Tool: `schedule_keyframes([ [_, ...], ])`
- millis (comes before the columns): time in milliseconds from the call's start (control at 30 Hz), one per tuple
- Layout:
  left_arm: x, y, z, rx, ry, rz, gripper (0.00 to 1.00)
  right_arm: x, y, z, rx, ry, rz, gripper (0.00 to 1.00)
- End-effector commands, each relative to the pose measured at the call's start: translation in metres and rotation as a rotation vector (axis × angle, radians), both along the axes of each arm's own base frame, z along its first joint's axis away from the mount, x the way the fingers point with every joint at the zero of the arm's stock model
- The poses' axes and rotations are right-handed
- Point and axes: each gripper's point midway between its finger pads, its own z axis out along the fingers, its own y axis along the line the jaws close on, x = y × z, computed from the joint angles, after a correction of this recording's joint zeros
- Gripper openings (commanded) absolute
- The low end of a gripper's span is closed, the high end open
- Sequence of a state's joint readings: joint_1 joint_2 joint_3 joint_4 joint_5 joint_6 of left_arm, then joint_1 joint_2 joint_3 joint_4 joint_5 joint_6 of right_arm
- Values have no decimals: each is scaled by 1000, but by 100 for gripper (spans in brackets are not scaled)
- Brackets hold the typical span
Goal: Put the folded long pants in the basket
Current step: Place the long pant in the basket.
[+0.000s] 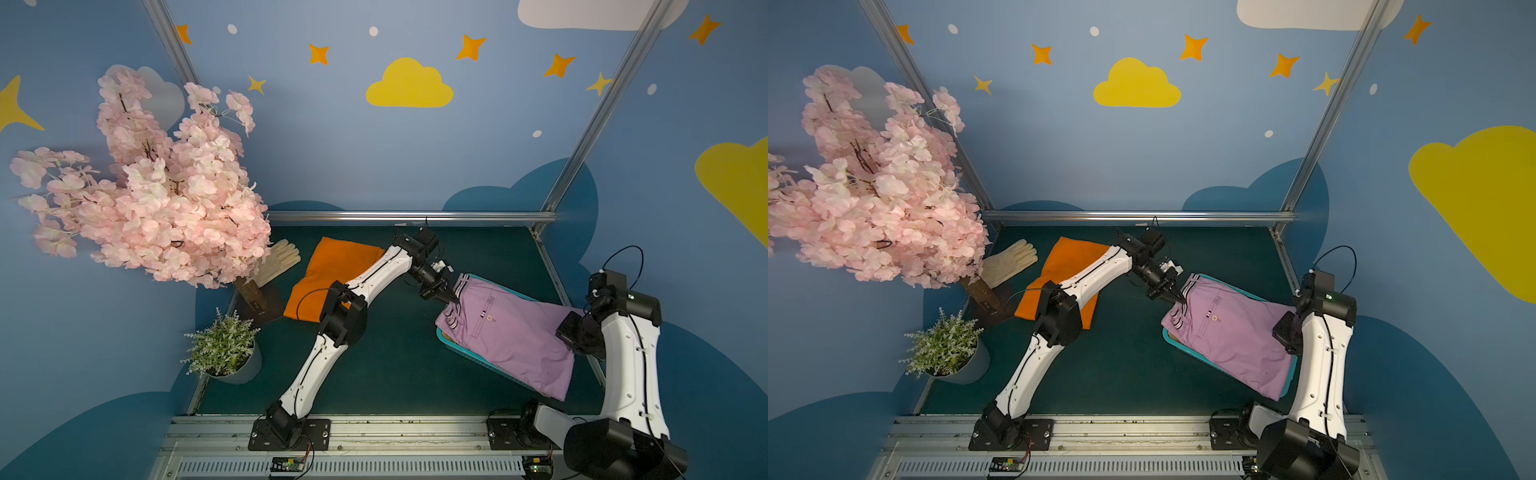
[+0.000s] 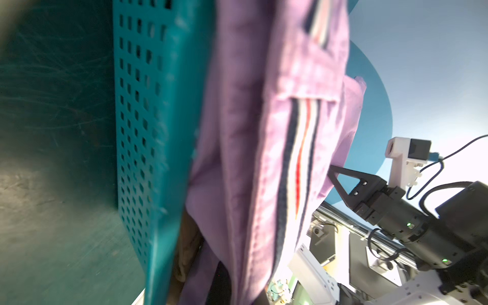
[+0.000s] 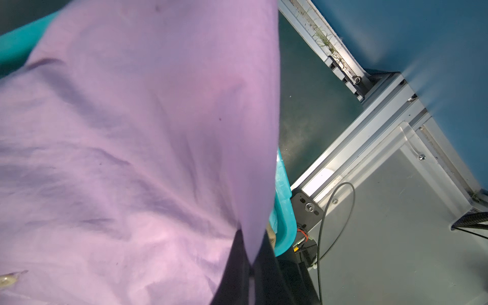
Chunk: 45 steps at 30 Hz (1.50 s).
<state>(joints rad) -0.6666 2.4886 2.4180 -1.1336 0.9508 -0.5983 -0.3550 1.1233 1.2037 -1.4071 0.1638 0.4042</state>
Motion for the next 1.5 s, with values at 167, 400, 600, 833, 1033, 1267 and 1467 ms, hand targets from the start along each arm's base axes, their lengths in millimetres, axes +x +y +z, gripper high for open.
schedule_keyframes([
  [167,0,14,-9,70,-22,3,6,3,-2,9,-18,-32,10,0],
  [400,4,15,-3,68,-56,14,12,5,-2,29,-50,-47,46,0],
  [600,5,22,-14,118,-42,29,11,-3,2,-11,5,-20,4,0],
  [833,5,20,-15,111,-23,33,11,-10,-1,-8,-30,-30,-42,0],
  [1033,2,20,-13,110,-15,31,24,-9,-3,-13,-33,-3,-36,17],
  [1267,3,23,4,102,-79,35,43,-9,-6,12,-68,-50,-31,49],
  [1467,10,35,48,112,-261,73,49,7,30,66,55,-247,62,48],
])
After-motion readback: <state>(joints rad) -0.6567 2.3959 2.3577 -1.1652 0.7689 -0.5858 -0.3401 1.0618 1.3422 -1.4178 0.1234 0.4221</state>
